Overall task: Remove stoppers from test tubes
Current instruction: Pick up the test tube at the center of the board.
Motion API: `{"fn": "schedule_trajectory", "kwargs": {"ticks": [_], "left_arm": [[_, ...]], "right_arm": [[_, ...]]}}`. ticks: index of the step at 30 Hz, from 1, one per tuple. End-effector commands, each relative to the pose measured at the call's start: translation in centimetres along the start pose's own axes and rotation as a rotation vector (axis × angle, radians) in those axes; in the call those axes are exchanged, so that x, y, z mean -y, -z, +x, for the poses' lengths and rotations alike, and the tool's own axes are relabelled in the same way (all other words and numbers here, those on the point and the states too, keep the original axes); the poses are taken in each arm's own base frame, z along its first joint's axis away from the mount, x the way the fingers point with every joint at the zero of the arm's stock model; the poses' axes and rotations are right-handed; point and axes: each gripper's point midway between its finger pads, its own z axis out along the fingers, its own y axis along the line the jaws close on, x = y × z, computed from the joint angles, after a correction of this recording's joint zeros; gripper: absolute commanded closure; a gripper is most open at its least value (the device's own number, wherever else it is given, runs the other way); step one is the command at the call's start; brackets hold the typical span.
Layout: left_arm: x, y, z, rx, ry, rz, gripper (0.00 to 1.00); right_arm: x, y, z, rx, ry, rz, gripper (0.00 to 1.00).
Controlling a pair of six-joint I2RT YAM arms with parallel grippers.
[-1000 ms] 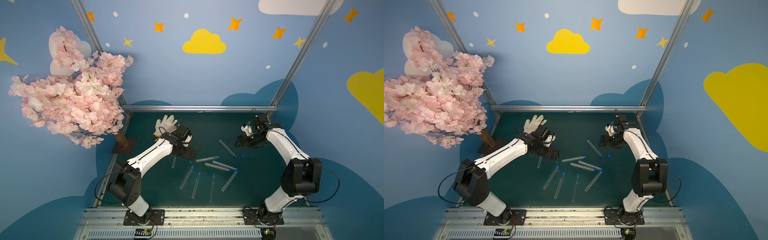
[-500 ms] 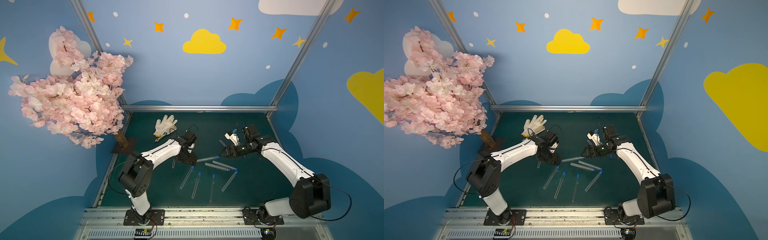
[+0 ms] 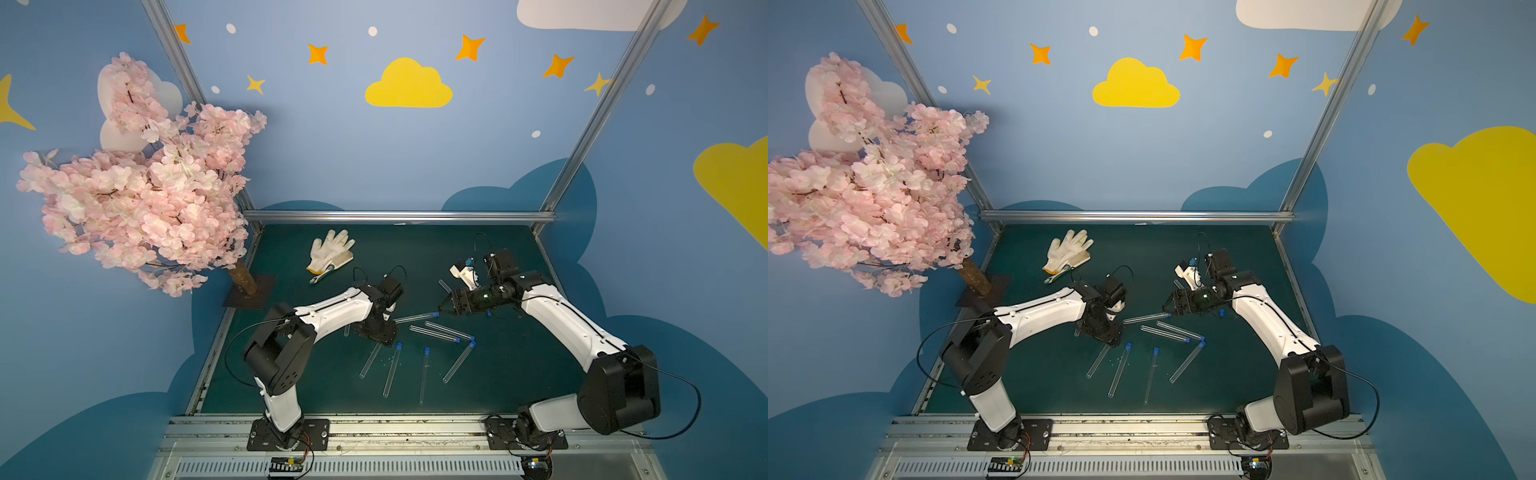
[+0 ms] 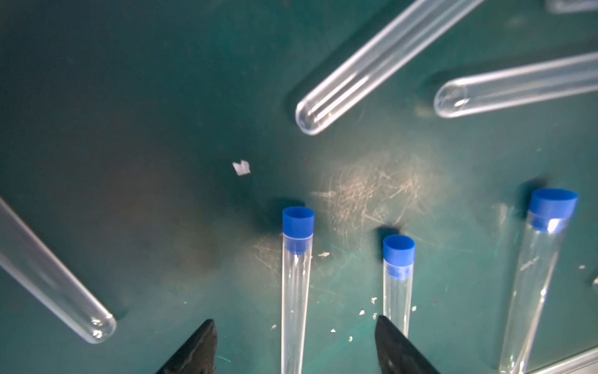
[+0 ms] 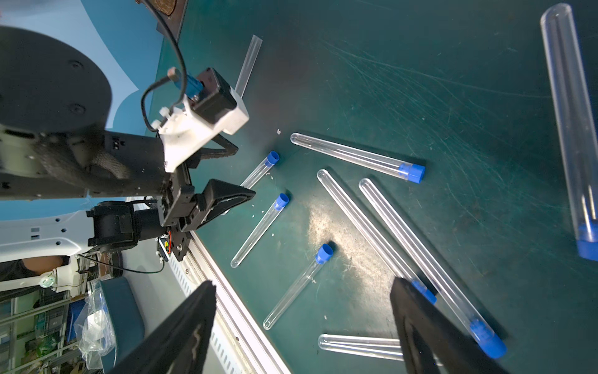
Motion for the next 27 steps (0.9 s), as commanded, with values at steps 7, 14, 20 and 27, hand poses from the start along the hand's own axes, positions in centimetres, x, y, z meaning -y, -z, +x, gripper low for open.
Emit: {"fn": "schedule_trajectory", "kwargs": {"ticks": [7,14,20,27], "left_arm": [[-0.8,-1.9,1.7,-0.061,0.000,-0.064,0.32],[-0.9,-2.7,1.8,-0.069,-0.010,-0.088,0.42],[-0.5,-3.6,2.2,-0.086,-0.019,-0.091,0.46],[-0.2,-4.0,2.3,-0.087,-0.020,-0.088,0.58]], "right_arm": [[0.3,0.0,-0.1,-0.007,-0.016,0.009,0.15],[0.4,0.2,-0.2,-0.003,-0.018,0.018,0.15],[0.7,0.3,-0.3,-0.001,-0.031,0.022,0.15],[1.0,0.5,-0.4,0.007,-0.040,0.028,0.15]]}}
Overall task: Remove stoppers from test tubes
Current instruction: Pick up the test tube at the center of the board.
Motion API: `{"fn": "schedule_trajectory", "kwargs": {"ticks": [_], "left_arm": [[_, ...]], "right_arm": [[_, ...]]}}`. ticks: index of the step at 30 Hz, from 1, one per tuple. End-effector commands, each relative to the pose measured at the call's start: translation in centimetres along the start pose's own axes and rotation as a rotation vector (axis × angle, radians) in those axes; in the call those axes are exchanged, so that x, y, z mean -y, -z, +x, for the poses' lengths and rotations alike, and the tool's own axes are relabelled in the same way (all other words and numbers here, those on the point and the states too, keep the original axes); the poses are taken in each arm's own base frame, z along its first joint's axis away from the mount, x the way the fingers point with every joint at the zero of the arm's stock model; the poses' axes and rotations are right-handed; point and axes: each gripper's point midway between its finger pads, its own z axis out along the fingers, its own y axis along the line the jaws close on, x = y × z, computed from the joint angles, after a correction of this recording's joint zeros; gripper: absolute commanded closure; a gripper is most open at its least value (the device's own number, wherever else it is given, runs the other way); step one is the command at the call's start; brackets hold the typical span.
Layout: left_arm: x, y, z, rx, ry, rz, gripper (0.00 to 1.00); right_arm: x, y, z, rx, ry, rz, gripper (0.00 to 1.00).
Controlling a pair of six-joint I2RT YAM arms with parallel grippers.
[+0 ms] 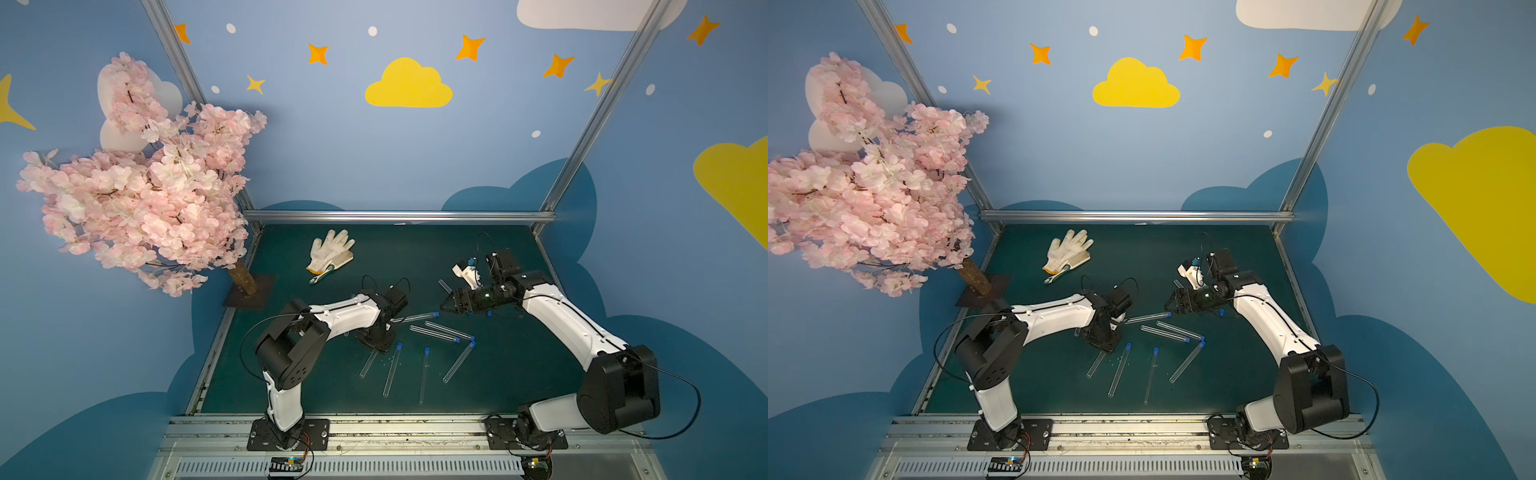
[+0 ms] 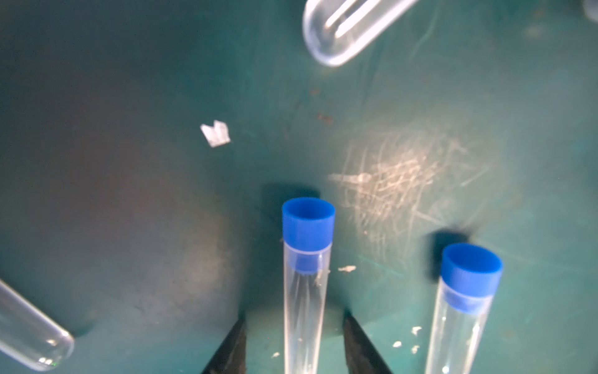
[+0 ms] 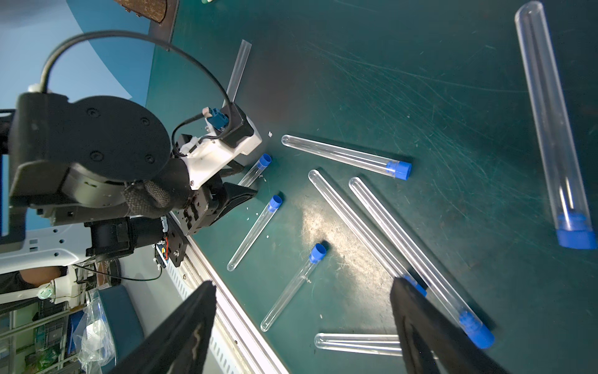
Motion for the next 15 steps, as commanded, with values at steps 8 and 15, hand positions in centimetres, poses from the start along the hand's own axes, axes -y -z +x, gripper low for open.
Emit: {"fn": "schedule_trajectory", "kwargs": {"ticks": [8,15], "left_arm": [[0.00,-1.34,0.93,-0.031,0.003,-0.005,0.73],[0.19,-0.72,0.58,-0.006,0.005,0.007,0.82]], "right_arm": [[0.43,0.24,-0.24,-0.002,-0.023,0.012,0.15],[0.96,0.02,0.09,-0.030,-0.050,0.021,0.15]]}}
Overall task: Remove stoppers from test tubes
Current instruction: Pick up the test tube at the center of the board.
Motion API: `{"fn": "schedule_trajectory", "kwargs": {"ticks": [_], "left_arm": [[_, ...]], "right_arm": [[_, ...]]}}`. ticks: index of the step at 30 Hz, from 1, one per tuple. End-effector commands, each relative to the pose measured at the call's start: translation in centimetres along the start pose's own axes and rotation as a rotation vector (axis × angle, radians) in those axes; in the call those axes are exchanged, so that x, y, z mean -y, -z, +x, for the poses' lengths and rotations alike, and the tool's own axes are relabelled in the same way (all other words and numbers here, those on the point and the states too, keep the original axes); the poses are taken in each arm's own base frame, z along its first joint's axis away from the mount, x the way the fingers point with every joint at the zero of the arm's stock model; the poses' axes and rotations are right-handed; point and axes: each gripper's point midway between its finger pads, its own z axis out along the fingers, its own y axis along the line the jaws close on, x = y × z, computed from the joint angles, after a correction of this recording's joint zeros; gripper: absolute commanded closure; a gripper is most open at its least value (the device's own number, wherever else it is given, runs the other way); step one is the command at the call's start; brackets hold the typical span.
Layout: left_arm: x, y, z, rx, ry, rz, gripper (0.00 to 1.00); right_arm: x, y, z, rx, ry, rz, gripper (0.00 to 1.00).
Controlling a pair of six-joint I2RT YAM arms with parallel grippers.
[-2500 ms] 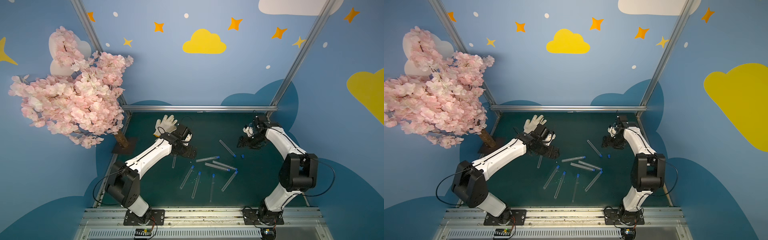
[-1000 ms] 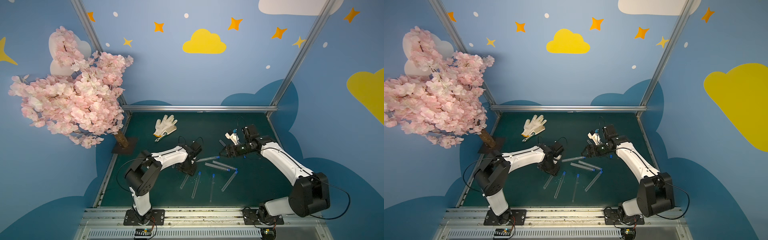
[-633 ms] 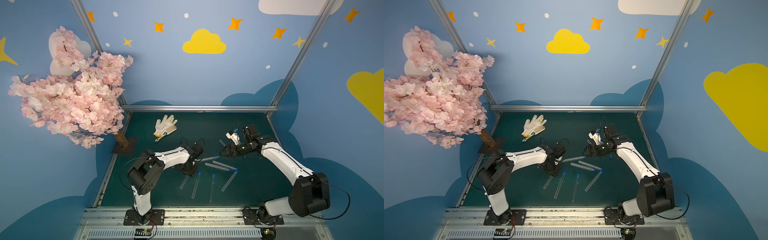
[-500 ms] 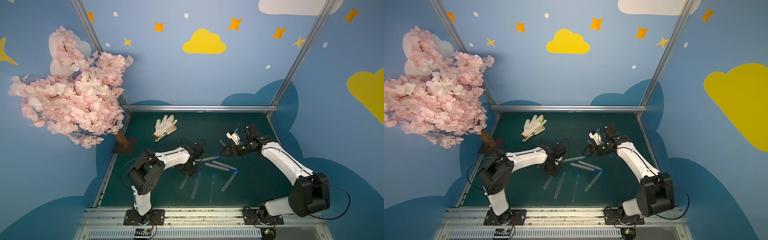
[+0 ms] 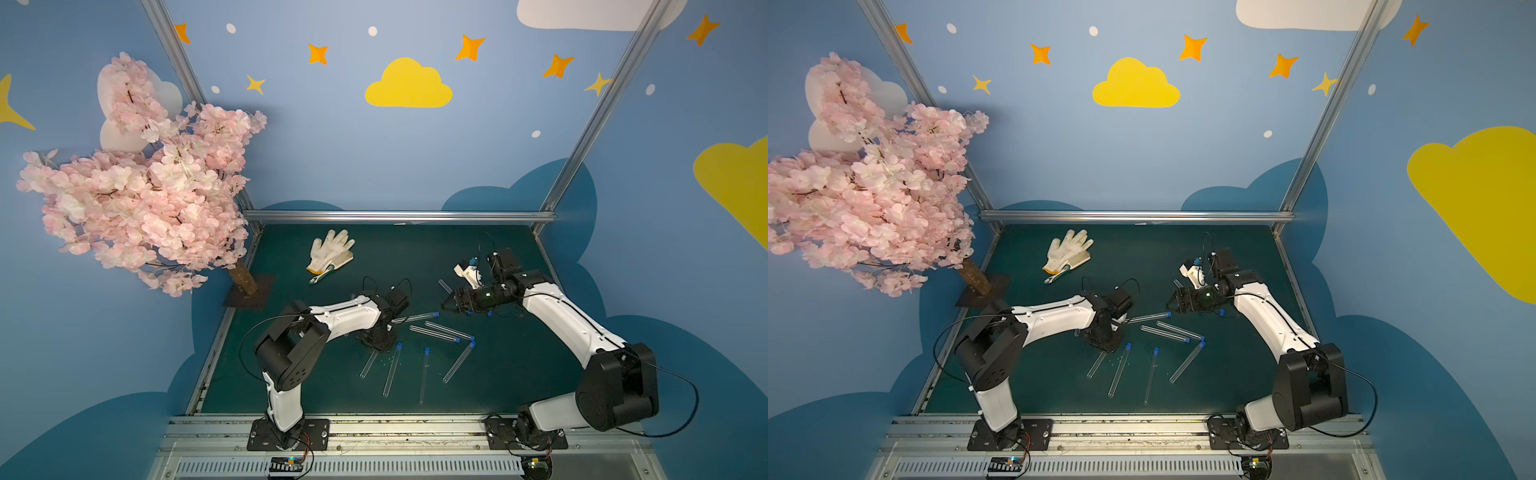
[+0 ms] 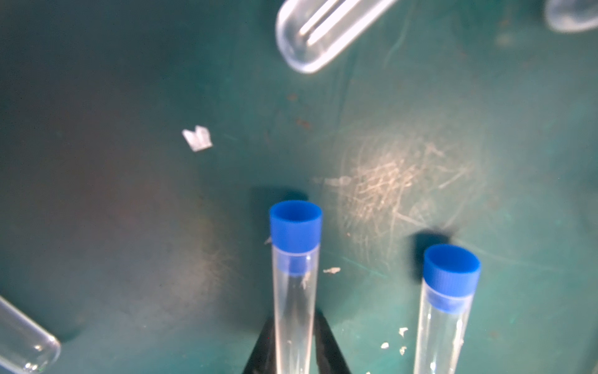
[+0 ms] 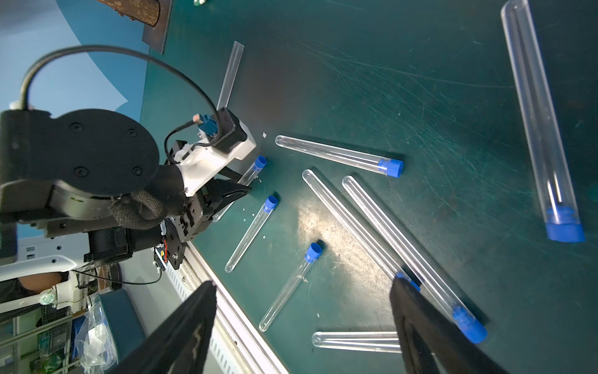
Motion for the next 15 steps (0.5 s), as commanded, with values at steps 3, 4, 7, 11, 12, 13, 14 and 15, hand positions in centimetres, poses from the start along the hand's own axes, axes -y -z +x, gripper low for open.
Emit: {"fn": "schedule_trajectory", "kwargs": {"ticks": [3,4,7,11,12,13,14,15], "left_arm": [[-0.2,-0.1,0.3,-0.001,0.006,-0.005,0.85],[-0.3,0.1,0.2,0.004,0.005,-0.006,0.86],[-0.3,0.9,-0.3,0.026,0.004,-0.001,0.91],[-0.1,2.6,-1.2,0.077,-0.001,0.028,0.97],[0.1,3.1,-1.5,0.094,-0.002,0.047,0.97],[0.3,3.7,-1.8,0.114,0.001,0.072,0.97],[0.7,4.4,-2.2,0.138,-0.001,0.099,0.97],[0.9,5.1,-2.5,0.160,0.000,0.122,0.97]], "right_arm": [[0.1,0.2,0.0,-0.017,-0.022,0.002,0.15],[0.0,0.3,0.0,-0.016,-0.023,-0.002,0.15],[-0.5,0.4,0.1,-0.014,-0.015,-0.024,0.15],[-1.5,0.5,0.2,-0.008,-0.003,-0.080,0.17],[-1.8,0.5,0.2,-0.004,0.000,-0.098,0.18],[-2.2,0.5,0.2,-0.001,0.002,-0.119,0.20],[-2.5,0.5,0.2,0.004,0.007,-0.142,0.21],[-2.8,0.5,0.3,0.003,0.008,-0.160,0.22]]}}
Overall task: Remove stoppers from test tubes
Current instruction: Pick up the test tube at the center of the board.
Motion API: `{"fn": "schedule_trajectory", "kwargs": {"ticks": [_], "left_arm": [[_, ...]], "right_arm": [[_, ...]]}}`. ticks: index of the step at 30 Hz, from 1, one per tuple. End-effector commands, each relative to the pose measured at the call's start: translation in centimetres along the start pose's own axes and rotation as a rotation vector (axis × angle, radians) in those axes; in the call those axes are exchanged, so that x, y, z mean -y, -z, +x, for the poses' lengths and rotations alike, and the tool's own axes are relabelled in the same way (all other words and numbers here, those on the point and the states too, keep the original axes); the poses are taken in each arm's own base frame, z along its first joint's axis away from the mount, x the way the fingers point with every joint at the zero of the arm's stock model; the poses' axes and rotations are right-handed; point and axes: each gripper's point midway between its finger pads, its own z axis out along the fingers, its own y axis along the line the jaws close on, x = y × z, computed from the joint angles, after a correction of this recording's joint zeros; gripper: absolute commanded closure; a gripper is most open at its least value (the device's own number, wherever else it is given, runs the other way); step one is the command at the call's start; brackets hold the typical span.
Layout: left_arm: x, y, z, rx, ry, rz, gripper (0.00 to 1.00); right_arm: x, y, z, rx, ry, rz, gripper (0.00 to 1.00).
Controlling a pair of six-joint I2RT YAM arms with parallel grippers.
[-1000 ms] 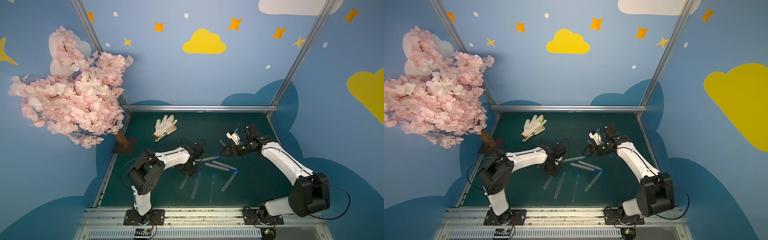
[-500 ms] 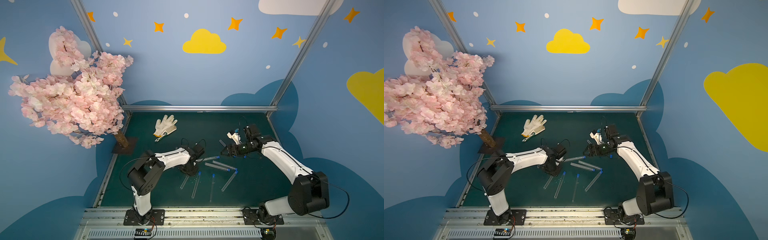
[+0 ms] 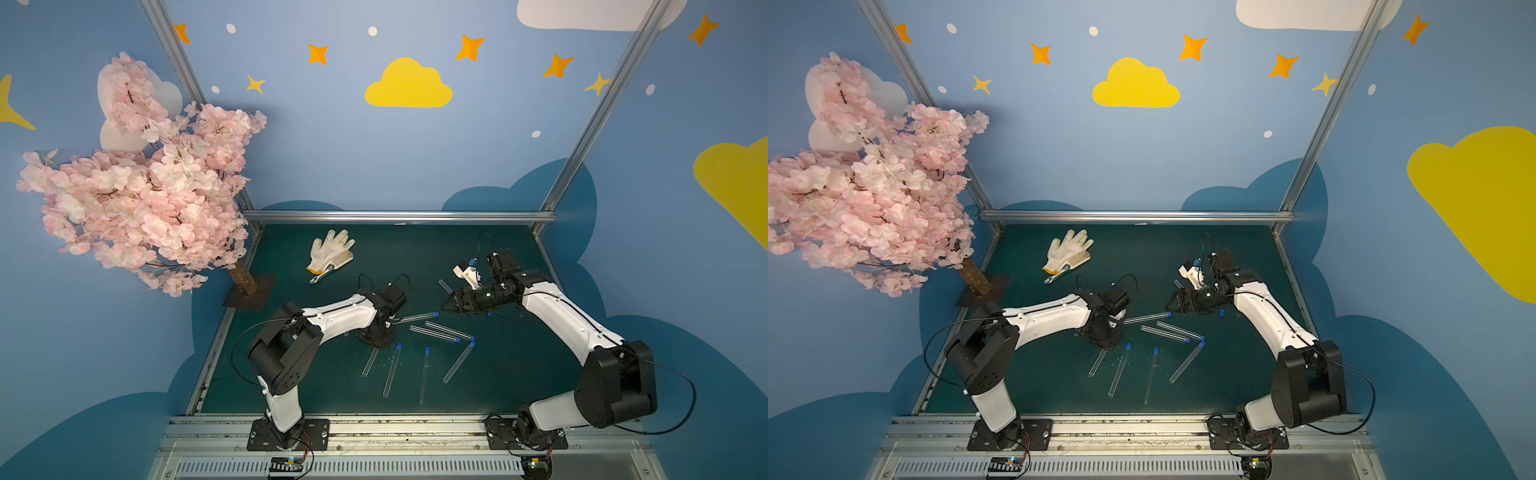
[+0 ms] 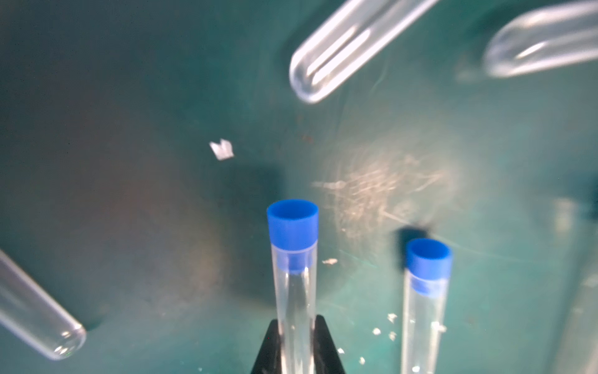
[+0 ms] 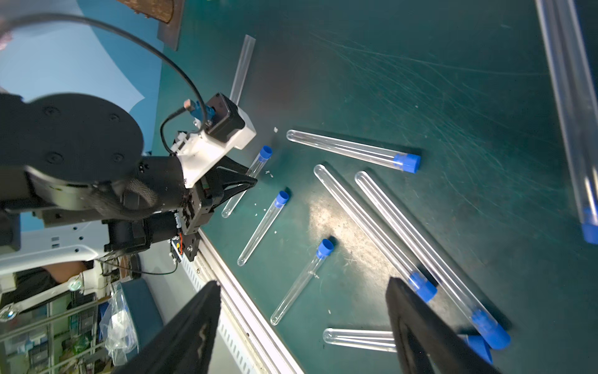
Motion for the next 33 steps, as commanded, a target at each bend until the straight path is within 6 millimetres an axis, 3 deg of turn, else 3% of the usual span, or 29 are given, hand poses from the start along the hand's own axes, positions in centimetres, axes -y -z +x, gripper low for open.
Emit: {"fn": "schedule_trajectory", "kwargs": {"ticks": [1,7,13,22,33], "left_arm": [[1.6,3.6,-2.2,0.119,-0.016,0.107,0.97],[4.3,7.9,-4.2,0.266,-0.063,0.266,0.97],[6.0,9.8,-4.9,0.320,-0.106,0.363,0.97],[7.7,11.7,-4.8,0.372,-0.158,0.466,0.96],[8.8,12.5,-4.6,0.393,-0.205,0.505,0.96]], "right_arm": [[-2.1,0.4,0.1,0.017,0.021,-0.102,0.22],[-4.4,0.0,0.0,0.020,0.060,-0.214,0.24],[-6.3,-0.7,-0.4,0.005,0.096,-0.284,0.30],[-7.9,-2.4,-1.1,-0.026,0.109,-0.351,0.45],[-9.3,-3.3,-1.8,-0.035,0.121,-0.410,0.63]]}}
